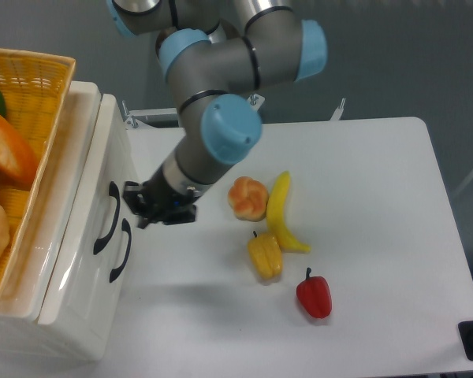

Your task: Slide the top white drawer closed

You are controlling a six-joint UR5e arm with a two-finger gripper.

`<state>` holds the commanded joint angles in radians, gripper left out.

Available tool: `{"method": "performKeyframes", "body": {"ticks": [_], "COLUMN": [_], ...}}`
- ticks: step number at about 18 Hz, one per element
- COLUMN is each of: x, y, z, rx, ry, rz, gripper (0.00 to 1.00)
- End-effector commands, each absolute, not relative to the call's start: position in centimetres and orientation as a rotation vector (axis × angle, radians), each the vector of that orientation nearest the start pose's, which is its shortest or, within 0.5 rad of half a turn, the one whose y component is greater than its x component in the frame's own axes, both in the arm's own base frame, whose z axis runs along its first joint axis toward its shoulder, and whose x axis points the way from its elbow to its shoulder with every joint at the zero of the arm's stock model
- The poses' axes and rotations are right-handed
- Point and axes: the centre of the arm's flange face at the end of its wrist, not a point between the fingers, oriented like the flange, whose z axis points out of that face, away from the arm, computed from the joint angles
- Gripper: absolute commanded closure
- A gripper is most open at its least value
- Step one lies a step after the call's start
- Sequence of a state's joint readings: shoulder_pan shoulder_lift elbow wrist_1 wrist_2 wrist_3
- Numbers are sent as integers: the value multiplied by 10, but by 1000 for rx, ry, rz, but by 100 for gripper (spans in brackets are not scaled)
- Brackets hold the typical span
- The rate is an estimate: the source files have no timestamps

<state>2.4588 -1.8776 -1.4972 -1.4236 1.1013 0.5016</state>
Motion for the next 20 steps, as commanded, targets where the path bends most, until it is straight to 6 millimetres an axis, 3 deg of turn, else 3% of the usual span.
{"method": "performKeyframes", "body": {"ticks": [1,2,5,12,15,17,20], "x": [-369,-385,-418,-497,-525,-535,-562], "y": [510,500,481,429,402,385,357], "z": [385,390,392,366,353,343,313], "rx": [-2782,-2784,-2788,-2898,-2943,-3007,-3089], "ry": [-580,-588,-589,-500,-320,-109,100], "rz": [-560,-511,-386,-61,-28,6,1], "gripper": [29,0,0,0,0,0,0]}}
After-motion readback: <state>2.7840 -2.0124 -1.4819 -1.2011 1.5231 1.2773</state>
